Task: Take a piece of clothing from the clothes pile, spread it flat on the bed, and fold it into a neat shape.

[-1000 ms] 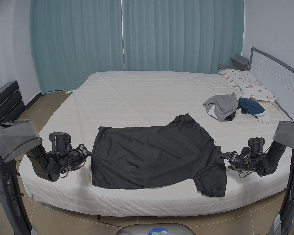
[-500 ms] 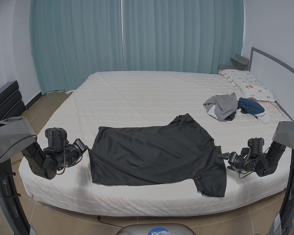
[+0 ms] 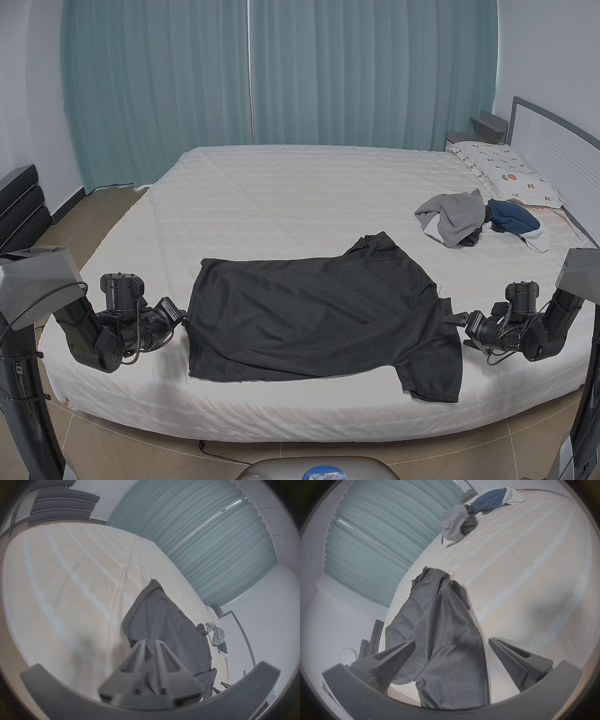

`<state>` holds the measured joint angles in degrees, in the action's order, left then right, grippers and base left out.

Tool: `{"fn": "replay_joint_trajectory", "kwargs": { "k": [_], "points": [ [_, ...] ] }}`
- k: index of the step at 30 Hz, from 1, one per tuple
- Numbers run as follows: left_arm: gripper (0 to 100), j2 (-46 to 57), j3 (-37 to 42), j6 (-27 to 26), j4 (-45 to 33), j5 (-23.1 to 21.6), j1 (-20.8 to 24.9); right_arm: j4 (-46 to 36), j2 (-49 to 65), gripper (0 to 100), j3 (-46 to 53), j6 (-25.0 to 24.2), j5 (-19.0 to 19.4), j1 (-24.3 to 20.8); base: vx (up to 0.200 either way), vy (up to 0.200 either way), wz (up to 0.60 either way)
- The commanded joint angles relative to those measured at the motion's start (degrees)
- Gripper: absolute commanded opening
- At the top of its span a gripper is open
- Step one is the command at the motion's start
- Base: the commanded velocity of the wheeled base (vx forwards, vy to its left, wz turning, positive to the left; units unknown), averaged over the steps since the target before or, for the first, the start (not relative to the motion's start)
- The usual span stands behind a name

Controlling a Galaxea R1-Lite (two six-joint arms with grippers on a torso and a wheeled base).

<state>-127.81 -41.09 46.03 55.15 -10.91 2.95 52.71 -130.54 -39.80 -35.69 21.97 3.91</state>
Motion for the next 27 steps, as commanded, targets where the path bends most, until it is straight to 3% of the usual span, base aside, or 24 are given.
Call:
{"fn": "replay_joint_trajectory", "kwargs": {
  "k": [1, 10, 17, 22, 27],
  "points": [
    [100, -1.22, 0.14, 0.02, -0.48, 0.01, -0.05, 0.11, 0.28, 100, 0.43, 0.01, 0.01, 0.04, 0.0, 0.0, 0.0],
    [100, 5.9, 7.87, 0.11, -0.57, -0.43, -0.75, 1.34, 1.16, 100, 3.06, -0.69, 0.27, 0.57, 0.0, 0.0, 0.0],
    [100, 10.38, 18.33, 0.37, -0.57, -0.08, 4.34, 2.22, 3.27, 100, 7.81, -0.78, 0.27, 0.57, 0.0, 0.0, 0.0],
    [100, 7.92, 17.01, 6.61, -0.57, 0.89, 8.12, 2.22, 4.94, 100, 10.89, -0.87, 0.27, 0.39, 0.0, 0.0, 0.0],
    [100, 3.27, 14.46, 6.97, -0.57, 5.81, 10.5, 2.22, 6.08, 100, 12.82, -0.96, 0.88, 0.57, 0.0, 0.0, 0.0]
  ]
}}
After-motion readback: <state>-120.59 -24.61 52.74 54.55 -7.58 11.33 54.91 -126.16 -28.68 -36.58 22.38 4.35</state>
